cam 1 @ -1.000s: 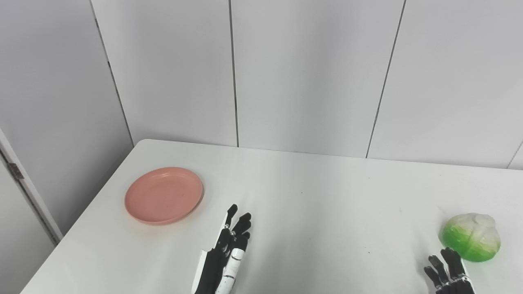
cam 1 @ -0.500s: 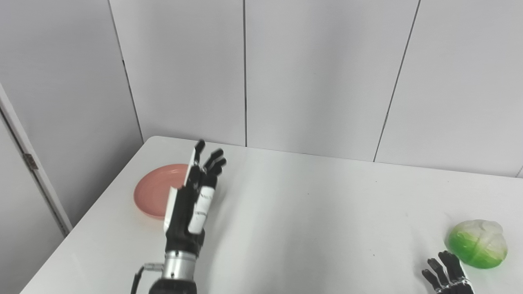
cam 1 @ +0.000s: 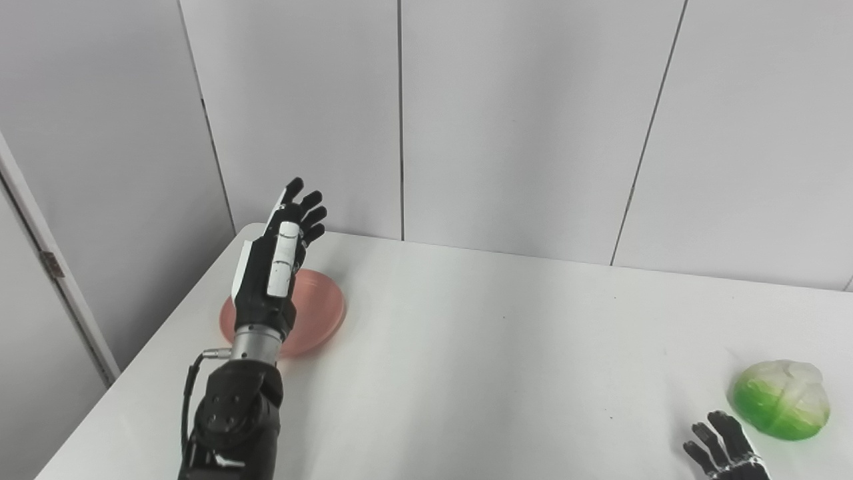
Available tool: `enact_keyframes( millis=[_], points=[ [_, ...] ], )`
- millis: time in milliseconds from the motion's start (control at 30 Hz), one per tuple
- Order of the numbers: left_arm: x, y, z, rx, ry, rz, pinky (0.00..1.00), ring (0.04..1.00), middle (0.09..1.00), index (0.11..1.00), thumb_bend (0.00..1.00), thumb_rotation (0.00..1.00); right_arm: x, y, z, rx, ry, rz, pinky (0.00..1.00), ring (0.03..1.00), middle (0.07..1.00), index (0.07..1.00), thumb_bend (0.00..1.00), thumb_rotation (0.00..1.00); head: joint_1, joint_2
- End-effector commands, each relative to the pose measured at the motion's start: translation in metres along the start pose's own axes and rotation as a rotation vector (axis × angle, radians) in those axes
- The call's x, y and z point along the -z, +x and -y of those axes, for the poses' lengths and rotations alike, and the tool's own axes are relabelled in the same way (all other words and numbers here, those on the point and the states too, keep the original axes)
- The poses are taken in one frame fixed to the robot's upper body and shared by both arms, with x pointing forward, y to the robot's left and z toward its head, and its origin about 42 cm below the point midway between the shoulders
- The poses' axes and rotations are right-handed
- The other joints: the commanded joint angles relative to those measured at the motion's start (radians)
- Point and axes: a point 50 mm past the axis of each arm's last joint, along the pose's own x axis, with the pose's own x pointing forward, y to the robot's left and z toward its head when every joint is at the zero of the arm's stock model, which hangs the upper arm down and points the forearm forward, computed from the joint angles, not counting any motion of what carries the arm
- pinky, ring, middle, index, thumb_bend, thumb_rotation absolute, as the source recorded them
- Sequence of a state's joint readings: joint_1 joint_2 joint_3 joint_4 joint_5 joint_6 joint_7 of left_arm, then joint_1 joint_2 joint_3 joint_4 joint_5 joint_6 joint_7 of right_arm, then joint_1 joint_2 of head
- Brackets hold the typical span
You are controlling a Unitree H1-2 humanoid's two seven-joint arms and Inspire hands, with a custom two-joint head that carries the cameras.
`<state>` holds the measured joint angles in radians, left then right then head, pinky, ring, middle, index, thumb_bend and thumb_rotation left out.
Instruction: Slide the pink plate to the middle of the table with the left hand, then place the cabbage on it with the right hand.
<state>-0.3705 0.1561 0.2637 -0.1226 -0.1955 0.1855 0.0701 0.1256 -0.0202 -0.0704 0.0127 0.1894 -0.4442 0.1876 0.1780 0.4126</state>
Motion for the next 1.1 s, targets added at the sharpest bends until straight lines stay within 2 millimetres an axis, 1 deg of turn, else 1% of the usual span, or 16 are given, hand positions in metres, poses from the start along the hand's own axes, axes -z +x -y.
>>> enact_keyframes(
  millis=[0,33,100,167,233,300,333,467,567,667,800,900,967,1067],
  points=[
    [-0.015,0.026,-0.009,-0.009,-0.005,0.042,0.92,0.915,0.919,0.893,0.79,0.92,0.009,-0.020,-0.005,-0.017,0.002,-0.046,0.86,0.891,0.918,0.868,0.77,0.91,0.000,0.003],
    [-0.012,0.032,-0.016,-0.023,0.003,0.036,0.91,0.914,0.920,0.882,0.79,0.92,0.009,-0.020,-0.005,-0.018,0.001,-0.045,0.86,0.891,0.919,0.869,0.77,0.91,0.000,0.003],
    [-0.006,0.044,-0.027,-0.047,0.028,0.031,0.93,0.913,0.916,0.847,0.76,0.93,0.009,-0.020,-0.007,-0.017,-0.002,-0.045,0.84,0.882,0.914,0.870,0.77,0.91,-0.002,0.002],
    [-0.002,0.053,-0.036,-0.064,0.063,0.031,0.93,0.903,0.901,0.827,0.75,0.94,0.009,-0.020,-0.008,-0.015,0.001,-0.045,0.84,0.882,0.916,0.880,0.76,0.91,-0.005,0.002],
    [0.006,0.068,-0.050,-0.092,0.075,0.011,0.92,0.900,0.883,0.838,0.78,0.91,0.009,-0.019,-0.009,-0.011,0.008,-0.043,0.85,0.884,0.918,0.891,0.76,0.90,-0.009,0.003],
    [0.012,0.078,-0.060,-0.110,0.074,-0.004,0.92,0.901,0.882,0.843,0.78,0.91,0.009,-0.019,-0.009,-0.010,0.012,-0.041,0.85,0.884,0.919,0.894,0.76,0.90,-0.010,0.004],
    [0.015,0.082,-0.066,-0.116,0.079,-0.009,0.93,0.908,0.893,0.859,0.79,0.90,0.009,-0.020,-0.009,-0.009,0.015,-0.041,0.85,0.883,0.920,0.895,0.76,0.90,-0.010,0.004],
    [0.027,0.097,-0.092,-0.143,0.109,-0.023,0.94,0.913,0.907,0.863,0.76,0.90,0.008,-0.021,-0.009,-0.005,0.018,-0.041,0.84,0.883,0.921,0.902,0.75,0.89,-0.010,0.002],
    [0.033,0.101,-0.111,-0.164,0.152,-0.028,0.95,0.913,0.918,0.881,0.77,0.90,0.007,-0.022,-0.008,-0.002,0.013,-0.040,0.84,0.880,0.918,0.898,0.76,0.89,-0.009,0.004],
    [0.036,0.102,-0.123,-0.183,0.169,-0.021,0.96,0.921,0.929,0.892,0.75,0.88,0.006,-0.022,-0.007,-0.003,0.002,-0.041,0.84,0.876,0.914,0.899,0.76,0.90,-0.009,0.006],
    [0.038,0.103,-0.139,-0.216,0.183,-0.020,0.96,0.922,0.932,0.892,0.73,0.86,0.007,-0.022,-0.005,-0.005,-0.003,-0.043,0.84,0.876,0.912,0.902,0.74,0.91,-0.006,0.006],
    [0.037,0.102,-0.148,-0.222,0.204,-0.014,0.96,0.922,0.947,0.906,0.77,0.86,0.007,-0.023,-0.004,-0.008,-0.007,-0.046,0.85,0.876,0.912,0.901,0.74,0.91,-0.006,0.007],
    [0.037,0.103,-0.150,-0.222,0.209,-0.011,0.96,0.924,0.949,0.901,0.79,0.86,0.007,-0.023,-0.004,-0.009,-0.006,-0.047,0.85,0.876,0.911,0.900,0.74,0.91,-0.005,0.008],
    [0.038,0.102,-0.158,-0.227,0.235,-0.015,0.97,0.925,0.927,0.869,0.79,0.85,0.007,-0.022,-0.004,-0.009,-0.013,-0.048,0.85,0.872,0.904,0.896,0.74,0.91,-0.004,0.008]
  ],
)
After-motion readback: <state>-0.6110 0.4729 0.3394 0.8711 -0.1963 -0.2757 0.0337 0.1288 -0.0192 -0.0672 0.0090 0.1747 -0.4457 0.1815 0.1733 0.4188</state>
